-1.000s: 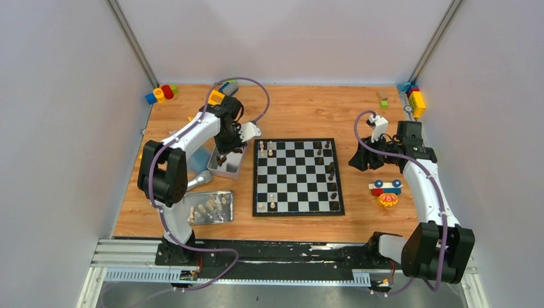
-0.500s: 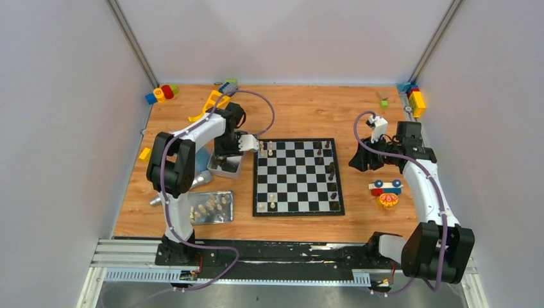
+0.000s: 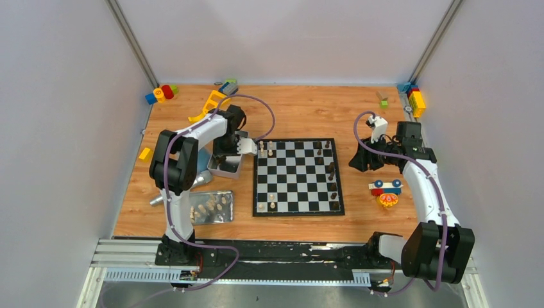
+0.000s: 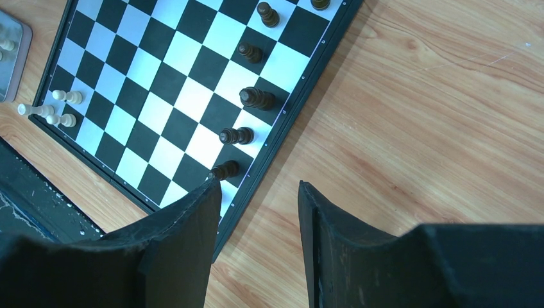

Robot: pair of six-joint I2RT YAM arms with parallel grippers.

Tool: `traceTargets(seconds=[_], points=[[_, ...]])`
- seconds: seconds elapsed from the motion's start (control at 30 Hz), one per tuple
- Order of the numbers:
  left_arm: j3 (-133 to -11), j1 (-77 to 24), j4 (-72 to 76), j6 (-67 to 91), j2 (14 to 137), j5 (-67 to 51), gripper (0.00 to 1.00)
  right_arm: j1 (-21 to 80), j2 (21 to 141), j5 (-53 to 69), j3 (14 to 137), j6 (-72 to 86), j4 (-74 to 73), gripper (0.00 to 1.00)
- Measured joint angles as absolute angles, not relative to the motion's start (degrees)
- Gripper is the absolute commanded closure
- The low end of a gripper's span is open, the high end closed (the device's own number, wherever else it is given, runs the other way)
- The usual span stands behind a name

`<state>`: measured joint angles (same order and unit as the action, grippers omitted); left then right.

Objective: Set up the chess pieces on the board
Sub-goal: Pick up the chess piece from the storage box.

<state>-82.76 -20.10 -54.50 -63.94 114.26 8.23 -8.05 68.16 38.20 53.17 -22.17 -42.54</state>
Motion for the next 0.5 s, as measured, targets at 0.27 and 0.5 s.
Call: traceTargets(seconds=[0.27,0.5], points=[[-84.42,-20.05,-58.17,-63.07,114.26,7.2,0.97,-8.05,68.16,37.98,53.17,-22.2,-42.52,0.52],[-89.49,-21.34,-62.85,-60.88,111.68,4.82,0.97,-8.05,68.18,37.98,53.17,-22.2,-42.54,0.52]])
